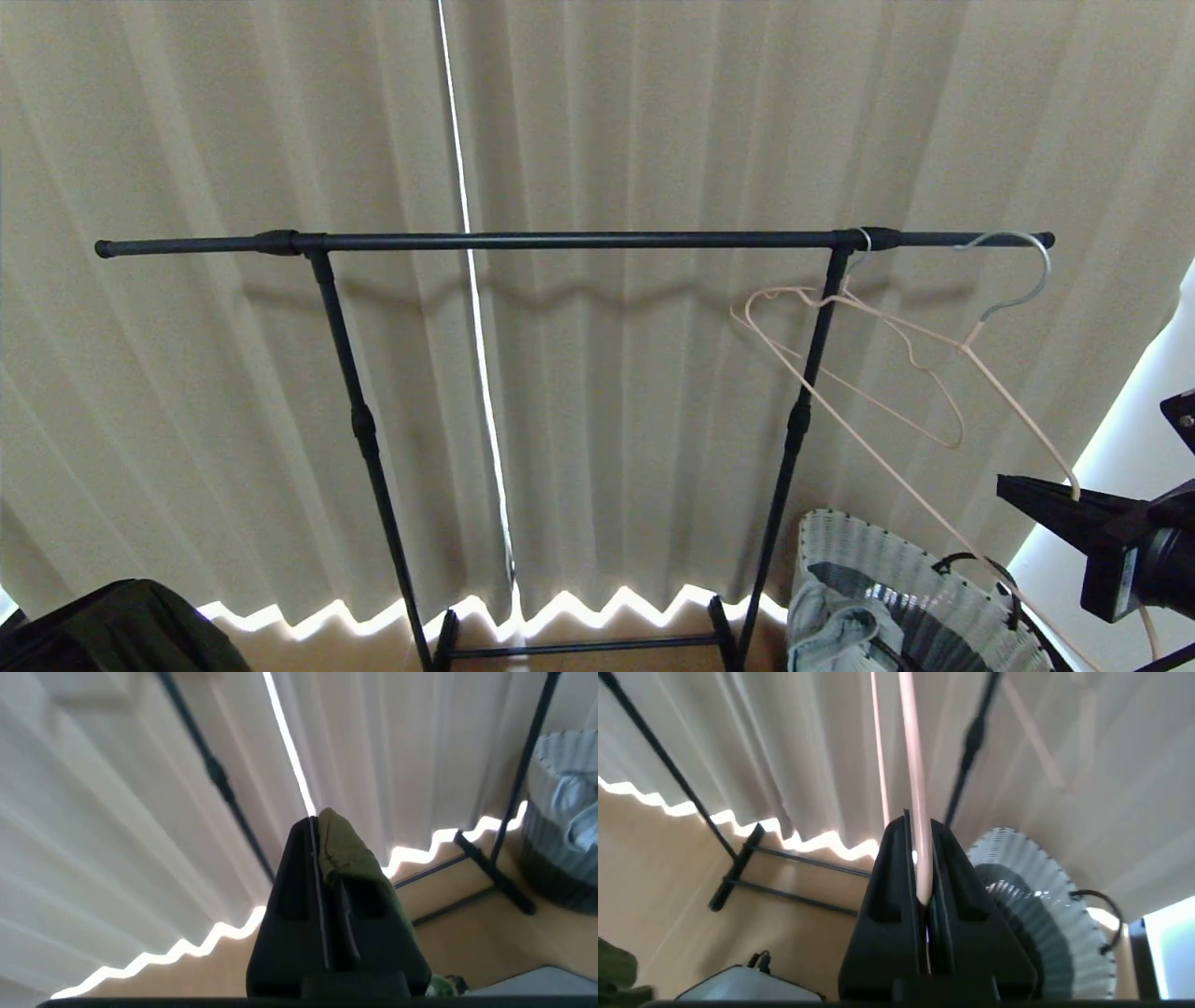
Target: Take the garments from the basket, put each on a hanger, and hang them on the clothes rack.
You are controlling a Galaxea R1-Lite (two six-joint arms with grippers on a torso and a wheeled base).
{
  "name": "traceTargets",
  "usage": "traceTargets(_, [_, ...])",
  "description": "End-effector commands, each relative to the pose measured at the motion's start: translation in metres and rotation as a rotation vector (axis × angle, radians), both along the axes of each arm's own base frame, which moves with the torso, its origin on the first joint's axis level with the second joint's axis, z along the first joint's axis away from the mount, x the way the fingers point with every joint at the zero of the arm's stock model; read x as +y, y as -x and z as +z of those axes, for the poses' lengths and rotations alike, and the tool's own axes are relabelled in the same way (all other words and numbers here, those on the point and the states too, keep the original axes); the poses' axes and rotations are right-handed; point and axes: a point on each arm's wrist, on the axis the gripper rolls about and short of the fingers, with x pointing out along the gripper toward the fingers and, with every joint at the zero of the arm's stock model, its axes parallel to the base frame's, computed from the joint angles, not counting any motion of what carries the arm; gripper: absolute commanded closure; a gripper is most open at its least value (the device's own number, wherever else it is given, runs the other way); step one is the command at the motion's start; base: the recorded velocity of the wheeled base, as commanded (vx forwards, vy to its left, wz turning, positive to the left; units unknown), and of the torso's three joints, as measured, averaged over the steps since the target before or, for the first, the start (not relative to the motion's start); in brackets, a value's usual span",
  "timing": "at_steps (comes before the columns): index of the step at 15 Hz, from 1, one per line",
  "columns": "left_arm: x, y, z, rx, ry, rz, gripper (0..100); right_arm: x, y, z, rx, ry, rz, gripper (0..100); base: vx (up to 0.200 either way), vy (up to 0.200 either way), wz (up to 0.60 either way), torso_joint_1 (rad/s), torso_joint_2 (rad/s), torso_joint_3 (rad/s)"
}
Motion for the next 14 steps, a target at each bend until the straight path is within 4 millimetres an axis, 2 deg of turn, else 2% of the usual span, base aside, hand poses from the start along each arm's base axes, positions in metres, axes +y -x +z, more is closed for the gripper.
traceTargets(1, [0.000,0.003,-0.003,-0.006,-0.012,-0.020,100,0.001,0.001,-0.008,0.031,0.009,0.009,100,0.000,0.000,0.00,0.000,0.00,0.000])
traceTargets(3, [-0.002,0.002,0.001,-0.019,-0.033,-0.057,100,0.003,0.009,-0.024,0.082,0.025,0.038,100,0.000,0.000,0.00,0.000,0.00,0.000])
traceTargets(5, [-0.004,-0.005,0.004,0.004,-0.039,-0.064,100,0.008,0.014,-0.029,0.100,0.023,0.082,100,0.000,0.000,0.00,0.000,0.00,0.000])
traceTargets(6, [-0.006,-0.016,0.008,0.035,-0.057,-0.070,100,0.011,0.015,-0.031,0.109,0.026,0.103,100,0.000,0.000,0.00,0.000,0.00,0.000])
traceTargets(10, [-0.017,-0.073,0.051,0.033,-0.182,-0.034,100,0.034,0.024,-0.020,0.059,0.018,0.301,100,0.000,0.000,0.00,0.000,0.00,0.000])
traceTargets(11, [-0.020,-0.079,0.057,0.025,-0.176,-0.036,100,0.038,0.025,-0.021,0.064,0.019,0.328,100,0.000,0.000,0.00,0.000,0.00,0.000])
traceTargets(12, [-0.027,-0.094,0.068,0.035,-0.136,-0.024,100,0.049,0.026,-0.021,0.082,0.018,0.392,100,0.000,0.000,0.00,0.000,0.00,0.000])
traceTargets(14, [-0.037,-0.108,0.073,0.078,-0.084,0.001,100,0.060,0.028,-0.018,0.092,-0.014,0.450,100,0.000,0.000,0.00,0.000,0.00,0.000])
